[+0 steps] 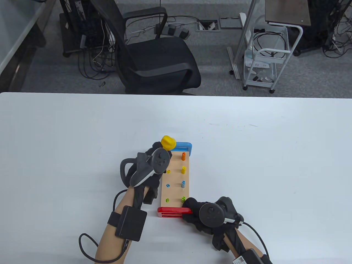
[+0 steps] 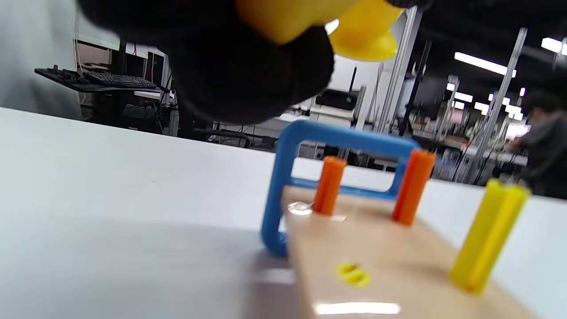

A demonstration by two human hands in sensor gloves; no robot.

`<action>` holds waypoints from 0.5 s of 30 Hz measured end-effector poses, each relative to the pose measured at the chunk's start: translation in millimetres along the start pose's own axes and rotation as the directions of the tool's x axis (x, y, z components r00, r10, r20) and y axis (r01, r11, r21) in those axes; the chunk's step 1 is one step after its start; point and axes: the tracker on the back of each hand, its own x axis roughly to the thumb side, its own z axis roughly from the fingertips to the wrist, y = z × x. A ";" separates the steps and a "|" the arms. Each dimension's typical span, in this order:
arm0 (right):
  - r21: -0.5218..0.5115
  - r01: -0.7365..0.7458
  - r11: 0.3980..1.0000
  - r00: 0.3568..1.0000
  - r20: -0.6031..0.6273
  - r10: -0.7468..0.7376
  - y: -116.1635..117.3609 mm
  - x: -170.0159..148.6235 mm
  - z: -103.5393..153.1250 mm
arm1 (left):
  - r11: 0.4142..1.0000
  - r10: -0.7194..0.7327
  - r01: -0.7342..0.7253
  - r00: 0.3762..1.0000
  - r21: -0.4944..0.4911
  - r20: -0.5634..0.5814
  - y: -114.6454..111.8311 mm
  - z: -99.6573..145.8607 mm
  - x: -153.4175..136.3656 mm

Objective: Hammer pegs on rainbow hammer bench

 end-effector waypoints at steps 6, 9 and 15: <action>0.002 -0.003 1.000 1.000 -0.001 0.003 0.0 0.4 0.1 | 0.952 -0.218 0.208 0.976 -0.224 -0.017 -23.5 -12.1 3.6; 0.001 -0.004 1.000 1.000 -0.002 0.004 0.0 0.5 0.2 | 0.938 -0.277 0.265 0.960 -0.225 -0.026 -21.2 -10.5 2.7; 0.000 -0.004 1.000 1.000 -0.002 0.004 0.1 0.6 0.3 | 0.993 -0.104 0.102 0.994 -0.054 -0.027 2.8 -0.3 2.1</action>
